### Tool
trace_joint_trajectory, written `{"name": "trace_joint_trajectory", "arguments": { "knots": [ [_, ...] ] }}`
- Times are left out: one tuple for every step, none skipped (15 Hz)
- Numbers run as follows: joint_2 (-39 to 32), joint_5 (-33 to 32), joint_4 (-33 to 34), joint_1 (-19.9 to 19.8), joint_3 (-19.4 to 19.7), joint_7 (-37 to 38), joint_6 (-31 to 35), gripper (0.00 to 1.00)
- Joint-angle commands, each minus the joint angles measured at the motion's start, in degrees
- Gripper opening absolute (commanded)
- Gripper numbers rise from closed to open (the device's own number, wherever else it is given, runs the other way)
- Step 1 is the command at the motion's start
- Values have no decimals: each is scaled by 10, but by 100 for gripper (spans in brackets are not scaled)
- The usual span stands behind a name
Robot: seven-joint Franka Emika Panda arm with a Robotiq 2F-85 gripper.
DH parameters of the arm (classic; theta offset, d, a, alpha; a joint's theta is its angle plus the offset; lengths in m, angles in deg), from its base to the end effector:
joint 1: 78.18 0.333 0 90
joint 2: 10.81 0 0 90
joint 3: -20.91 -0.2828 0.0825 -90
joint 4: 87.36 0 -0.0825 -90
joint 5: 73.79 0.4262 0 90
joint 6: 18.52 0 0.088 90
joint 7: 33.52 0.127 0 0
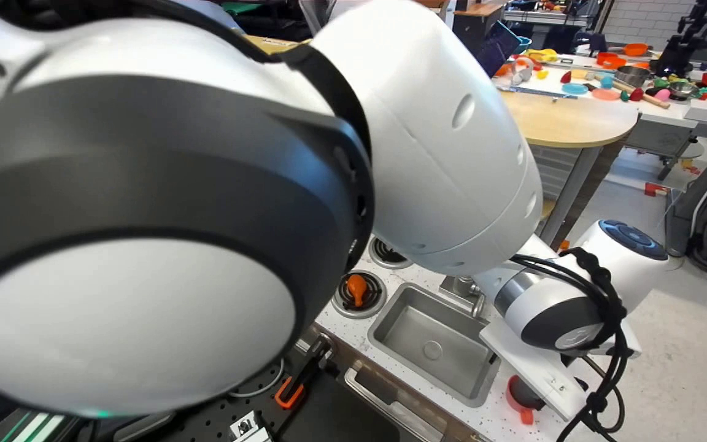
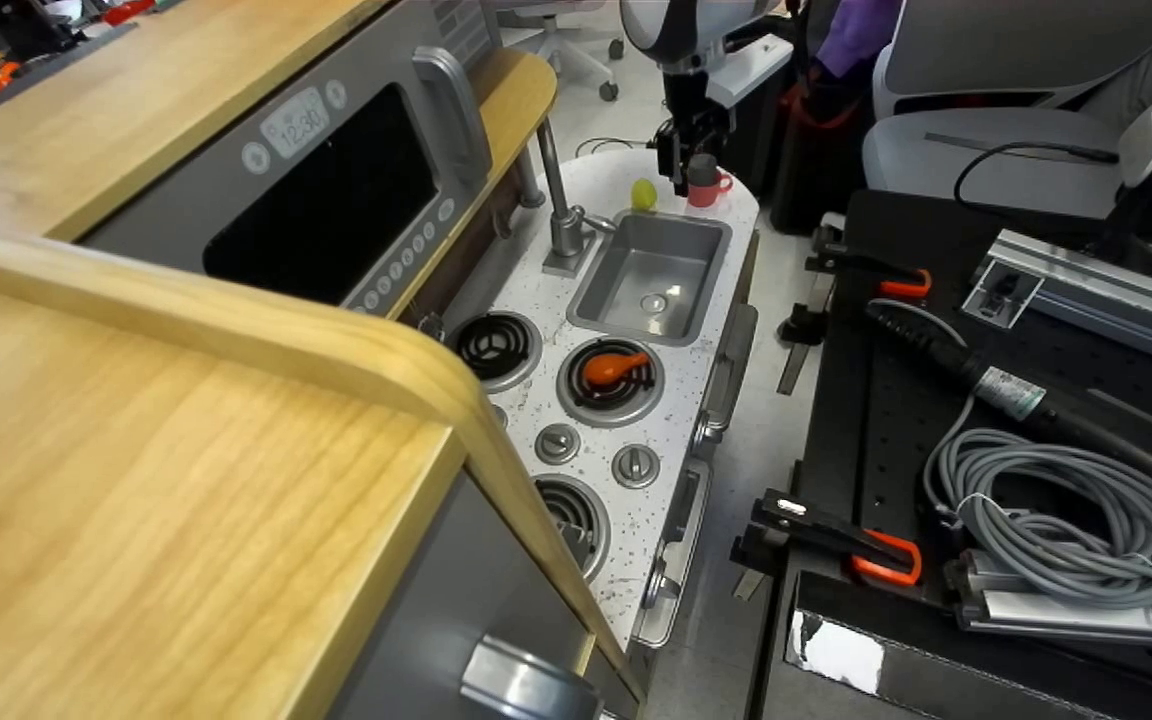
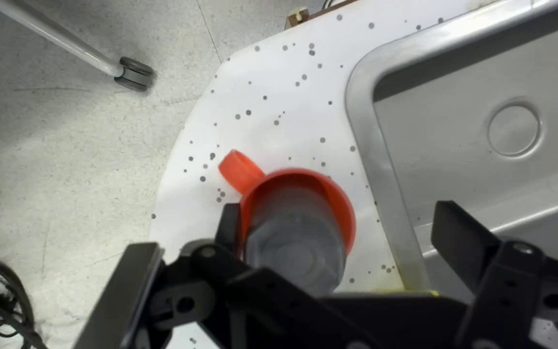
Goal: Pick up the grey object in the cup and place it on the counter.
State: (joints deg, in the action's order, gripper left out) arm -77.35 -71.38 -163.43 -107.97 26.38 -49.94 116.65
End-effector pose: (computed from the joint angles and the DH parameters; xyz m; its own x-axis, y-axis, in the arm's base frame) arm 0.5664 -0.3922 -0.0534 0.9431 -0.3026 -0.1375 -0.3022 -0.9529 0.0240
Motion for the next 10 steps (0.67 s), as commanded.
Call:
{"name": "trace_joint_trajectory", "arguments": {
  "knots": [
    [-32, -8, 48, 5, 2, -20, -30, 100],
    [-35, -9, 53, 7, 3, -22, -32, 100],
    [-36, -11, 55, 8, 4, -25, -32, 100],
    [-35, -14, 55, 10, 6, -26, -31, 100],
    [-32, -17, 55, 11, 9, -28, -29, 100],
    [-29, -20, 53, 12, 10, -29, -28, 100],
    [-24, -24, 50, 14, 13, -29, -26, 90],
    [-20, -26, 47, 15, 15, -30, -23, 74],
    [-16, -29, 44, 16, 16, -32, -22, 65],
    [-10, -31, 39, 17, 17, -32, -21, 58]
  ]
}}
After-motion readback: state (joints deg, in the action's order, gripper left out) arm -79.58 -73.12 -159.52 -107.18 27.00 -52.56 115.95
